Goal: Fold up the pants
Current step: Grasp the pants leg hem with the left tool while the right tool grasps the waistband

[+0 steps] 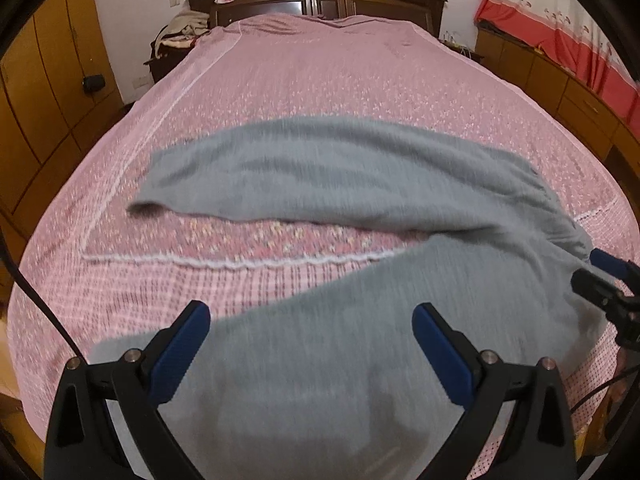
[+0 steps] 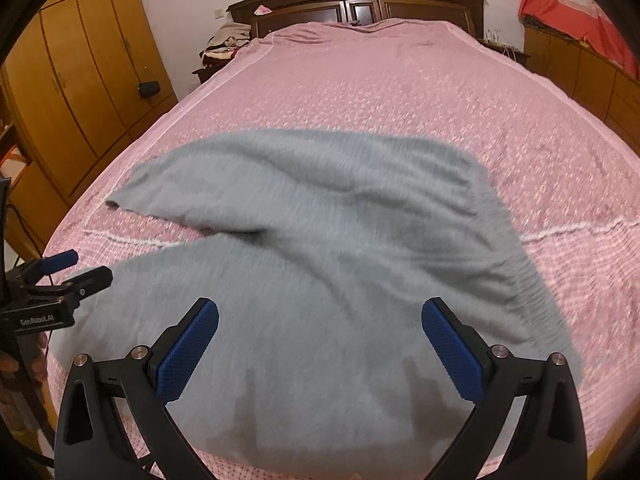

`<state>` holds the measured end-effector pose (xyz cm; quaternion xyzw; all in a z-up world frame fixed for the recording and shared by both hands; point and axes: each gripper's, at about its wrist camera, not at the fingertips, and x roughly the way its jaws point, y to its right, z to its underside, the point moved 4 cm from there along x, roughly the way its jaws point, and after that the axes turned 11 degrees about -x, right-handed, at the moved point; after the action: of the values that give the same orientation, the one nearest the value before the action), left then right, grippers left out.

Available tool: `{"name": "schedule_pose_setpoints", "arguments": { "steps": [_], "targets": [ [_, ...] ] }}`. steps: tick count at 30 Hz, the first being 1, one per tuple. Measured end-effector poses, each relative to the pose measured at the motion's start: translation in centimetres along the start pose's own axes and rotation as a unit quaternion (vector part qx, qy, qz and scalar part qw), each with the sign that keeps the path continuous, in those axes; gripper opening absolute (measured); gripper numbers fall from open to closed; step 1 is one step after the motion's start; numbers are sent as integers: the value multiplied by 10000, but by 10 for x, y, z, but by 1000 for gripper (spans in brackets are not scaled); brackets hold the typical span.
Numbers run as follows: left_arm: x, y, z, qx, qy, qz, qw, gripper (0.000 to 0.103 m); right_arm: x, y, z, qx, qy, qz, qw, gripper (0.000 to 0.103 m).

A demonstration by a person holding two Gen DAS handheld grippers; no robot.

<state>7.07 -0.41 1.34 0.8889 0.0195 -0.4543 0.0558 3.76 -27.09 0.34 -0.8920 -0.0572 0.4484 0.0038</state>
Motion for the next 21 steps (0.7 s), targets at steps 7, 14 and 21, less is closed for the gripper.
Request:
{"name": "schedule_pose_setpoints", "arguments": {
  "steps": [7,14,21],
  "targets": [
    [-1,-1,-22,176,50,90,9998,103,-2,14,-13,45,-44,43,10000,103],
    [7,-9,-61,175,233,-73,9995,103,-2,35,-29,-61,-6,316,9995,103],
    [35,-18,-100,176,99,-11,9998,103,9,60,-49,-214,-145,621,9977,103]
  ]
}}
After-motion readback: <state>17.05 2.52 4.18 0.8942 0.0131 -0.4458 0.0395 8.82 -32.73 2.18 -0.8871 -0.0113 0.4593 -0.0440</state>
